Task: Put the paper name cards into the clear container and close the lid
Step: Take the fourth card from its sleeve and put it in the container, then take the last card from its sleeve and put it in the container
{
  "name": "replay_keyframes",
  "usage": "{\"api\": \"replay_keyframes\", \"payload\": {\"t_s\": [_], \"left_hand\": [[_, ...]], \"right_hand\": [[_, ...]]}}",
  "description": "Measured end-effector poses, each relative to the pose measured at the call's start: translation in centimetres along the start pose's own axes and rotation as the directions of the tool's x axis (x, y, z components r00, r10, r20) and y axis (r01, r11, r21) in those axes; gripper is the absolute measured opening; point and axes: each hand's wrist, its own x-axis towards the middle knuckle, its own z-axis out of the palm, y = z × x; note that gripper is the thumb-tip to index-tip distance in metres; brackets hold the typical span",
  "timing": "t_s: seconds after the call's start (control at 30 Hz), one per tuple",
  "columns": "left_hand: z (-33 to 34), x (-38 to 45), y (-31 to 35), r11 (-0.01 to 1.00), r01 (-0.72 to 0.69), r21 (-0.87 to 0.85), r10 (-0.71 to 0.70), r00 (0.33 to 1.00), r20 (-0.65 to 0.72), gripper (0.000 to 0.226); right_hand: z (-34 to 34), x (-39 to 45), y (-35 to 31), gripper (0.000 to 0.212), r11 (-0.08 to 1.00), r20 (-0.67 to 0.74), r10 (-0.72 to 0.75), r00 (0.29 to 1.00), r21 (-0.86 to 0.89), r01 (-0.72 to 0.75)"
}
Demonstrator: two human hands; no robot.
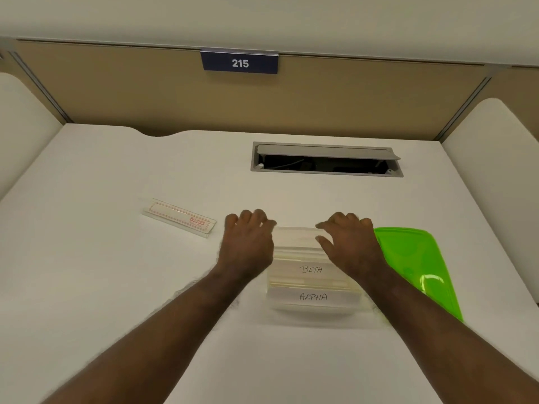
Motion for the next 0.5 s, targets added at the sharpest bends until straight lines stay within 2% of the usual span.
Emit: {"api": "replay_keyframes", "payload": {"t_s": [0.1,0.23,0.4,0.5], "left_hand": [[-0.2,-0.5,-4.6,0.989,0.150,-0.001,-0.149,0.985,-0.084,0.035],[0.3,-1.7,-11.3,0.947,0.320,0.029,-0.317,0.945,-0.075,0.039],[1.9,-3.4,-18.5,0.874,0.484,0.043,-0.486,0.869,0.094,0.051],[2.8,-3.9,-21.4,0.858,0.508,0.071,-0.509,0.825,0.245,0.058]], "right_hand": [[-1.5,2.1,-2.8,0.030,0.995,-0.082,-0.035,0.996,0.089,0.043],[-1.9,5.4,-7.9,0.034,0.982,-0.087,-0.122,0.989,0.131,0.133],[0.2,9.0,-15.4,0.038,0.956,-0.007,-0.248,0.969,0.158,0.246],[2.2,10.2,-19.2,0.043,0.950,0.075,-0.283,0.956,0.158,0.269]]}}
